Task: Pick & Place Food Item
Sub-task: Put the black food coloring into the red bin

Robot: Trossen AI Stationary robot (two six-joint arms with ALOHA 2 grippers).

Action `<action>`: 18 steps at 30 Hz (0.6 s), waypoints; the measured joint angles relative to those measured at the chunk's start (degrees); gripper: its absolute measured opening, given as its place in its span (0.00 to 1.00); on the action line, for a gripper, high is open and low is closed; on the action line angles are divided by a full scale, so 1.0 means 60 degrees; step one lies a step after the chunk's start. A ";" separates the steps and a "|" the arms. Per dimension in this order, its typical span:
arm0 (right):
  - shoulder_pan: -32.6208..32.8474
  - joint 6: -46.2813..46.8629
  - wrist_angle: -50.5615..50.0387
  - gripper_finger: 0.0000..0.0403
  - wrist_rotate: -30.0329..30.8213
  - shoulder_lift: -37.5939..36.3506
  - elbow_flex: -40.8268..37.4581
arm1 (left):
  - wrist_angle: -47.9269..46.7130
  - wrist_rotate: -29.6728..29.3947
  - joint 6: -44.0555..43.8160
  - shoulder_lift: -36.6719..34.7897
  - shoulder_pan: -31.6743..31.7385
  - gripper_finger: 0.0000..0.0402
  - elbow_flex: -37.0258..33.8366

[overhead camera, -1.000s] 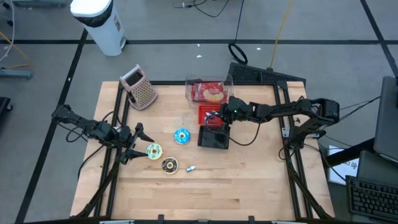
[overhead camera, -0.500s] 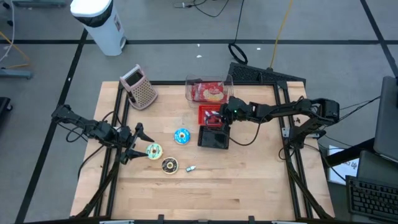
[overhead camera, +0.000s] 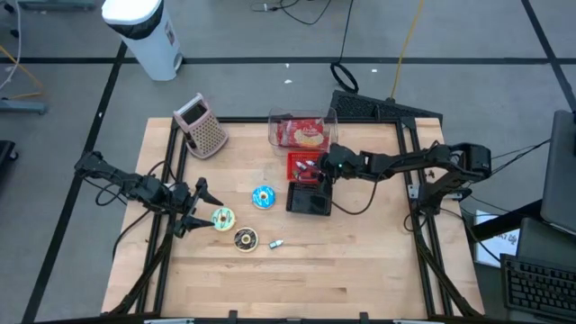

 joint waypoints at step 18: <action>0.3017 0.0250 0.1213 0.36 -0.0021 0.0000 -0.0004 | 0.0001 0.0000 0.0000 -0.0004 0.0003 0.77 0.0000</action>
